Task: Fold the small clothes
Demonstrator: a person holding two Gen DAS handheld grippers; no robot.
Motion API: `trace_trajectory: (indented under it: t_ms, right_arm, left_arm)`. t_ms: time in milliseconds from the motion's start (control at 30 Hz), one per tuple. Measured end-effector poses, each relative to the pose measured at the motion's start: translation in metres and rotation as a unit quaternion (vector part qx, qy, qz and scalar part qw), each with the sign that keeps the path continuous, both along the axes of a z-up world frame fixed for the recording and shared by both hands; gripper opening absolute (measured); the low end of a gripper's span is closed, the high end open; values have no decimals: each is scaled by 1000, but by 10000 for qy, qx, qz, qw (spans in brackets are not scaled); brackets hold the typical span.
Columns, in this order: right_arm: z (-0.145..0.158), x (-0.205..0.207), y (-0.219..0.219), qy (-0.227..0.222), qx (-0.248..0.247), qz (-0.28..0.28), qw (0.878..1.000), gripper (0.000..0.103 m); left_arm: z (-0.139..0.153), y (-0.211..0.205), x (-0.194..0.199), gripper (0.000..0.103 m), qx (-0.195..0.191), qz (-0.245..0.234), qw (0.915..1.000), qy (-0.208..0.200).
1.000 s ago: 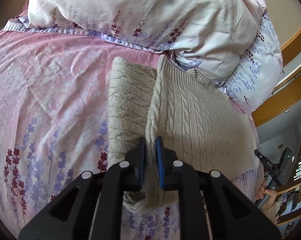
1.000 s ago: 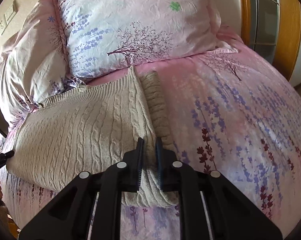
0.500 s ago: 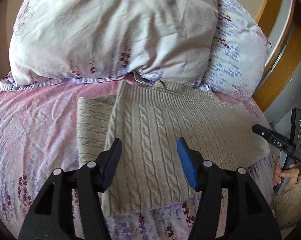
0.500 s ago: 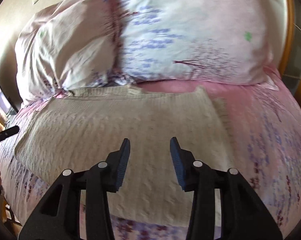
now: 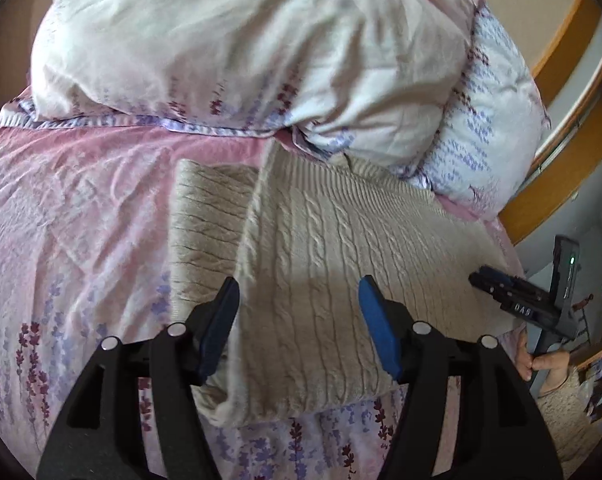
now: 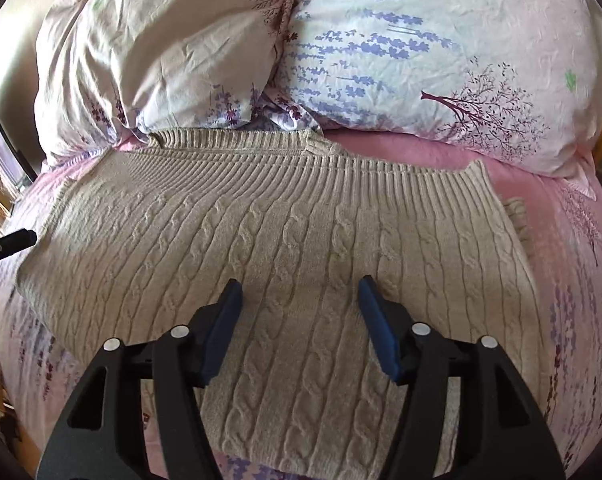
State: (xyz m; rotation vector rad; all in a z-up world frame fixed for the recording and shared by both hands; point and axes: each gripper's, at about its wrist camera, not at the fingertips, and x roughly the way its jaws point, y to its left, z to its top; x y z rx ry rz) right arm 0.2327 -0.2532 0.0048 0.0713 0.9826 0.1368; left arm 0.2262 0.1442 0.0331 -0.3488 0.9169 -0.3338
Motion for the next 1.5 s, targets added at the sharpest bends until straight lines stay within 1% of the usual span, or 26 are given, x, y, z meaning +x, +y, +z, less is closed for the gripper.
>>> trace_trajectory:
  t_ms: [67,100,133,200,233,267,333,367,400,433,467,500,567,700,733,767,867,900,967,1033,1133,1233,1333,1500]
  right_arm:
    - [3,-1,-1,-29,46,-40,10000,65]
    - [4,-1,-1,-36,80,-47,10000,65]
    - [5,0,0,-40,120,-46,9999,66]
    - [7,1,5,-75,149,-31,9999,71]
    - [8,3,7,-93,108,-13,9999,73]
    - [8,3,12,-122,6,15,9999,75]
    - [6,5,18,-130,-202,65,9997,76]
    - [4,6,21,-94,-274,106,9995,76]
    - [2,6,23,-51,-315,127,9994,76]
    - [1,6,24,-37,-347,131,9993,77]
    - [0,6,24,-62,-360,132,9992,77]
    - [0,6,23,-62,-344,128,9993,77]
    - [1,7,22,-48,-287,110,9995,78]
    - [2,7,22,-63,-307,133,9994,78]
    - [2,7,22,-66,-299,133,9994,78]
    - [2,6,21,-73,-275,131,9995,78]
    - [2,6,20,-72,-227,141,9996,78]
    - [2,6,20,-77,-230,145,9996,78]
    - [2,6,21,-84,-235,150,9996,78]
    - [2,6,21,-88,-223,147,9996,78]
    - [2,5,21,-98,-227,147,9996,78]
    - [2,5,23,-108,-292,166,9994,79]
    - [2,6,24,-114,-322,172,9993,80]
    - [1,6,24,-116,-323,139,9993,81]
  left_arm:
    - [-1,24,4,66,-268,273,9992,103]
    - [-3,35,7,67,-454,384,9980,227]
    - [-9,47,12,67,-745,448,9953,419]
    - [-21,61,18,67,-1241,532,9880,753]
    - [-25,63,21,67,-1331,536,9861,841]
    - [-28,62,24,67,-1325,544,9854,917]
    - [-32,58,28,67,-1293,479,9855,992]
    - [-34,54,30,67,-1351,430,9844,1039]
    - [-36,51,32,70,-1459,364,9825,1099]
    - [-38,48,34,76,-1545,312,9807,1154]
    - [-39,46,35,79,-1587,283,9803,1143]
    - [-39,45,36,81,-1603,260,9801,1139]
    - [-40,42,41,83,-1648,231,9793,1155]
    - [-40,45,47,83,-1755,308,9775,1129]
    - [-40,45,49,82,-1730,339,9781,1110]
    - [-38,44,50,81,-1616,363,9802,1080]
    - [-33,33,56,81,-1191,238,9874,1010]
    - [-33,28,58,81,-1125,167,9881,1032]
    - [-34,24,60,81,-1179,103,9871,1077]
    - [-35,22,61,76,-1260,100,9856,1126]
    - [-39,19,61,66,-1457,163,9823,1169]
    - [-40,16,61,61,-1470,214,9817,1188]
    - [-41,14,62,57,-1512,246,9803,1245]
    - [-41,11,63,57,-1451,218,9810,1270]
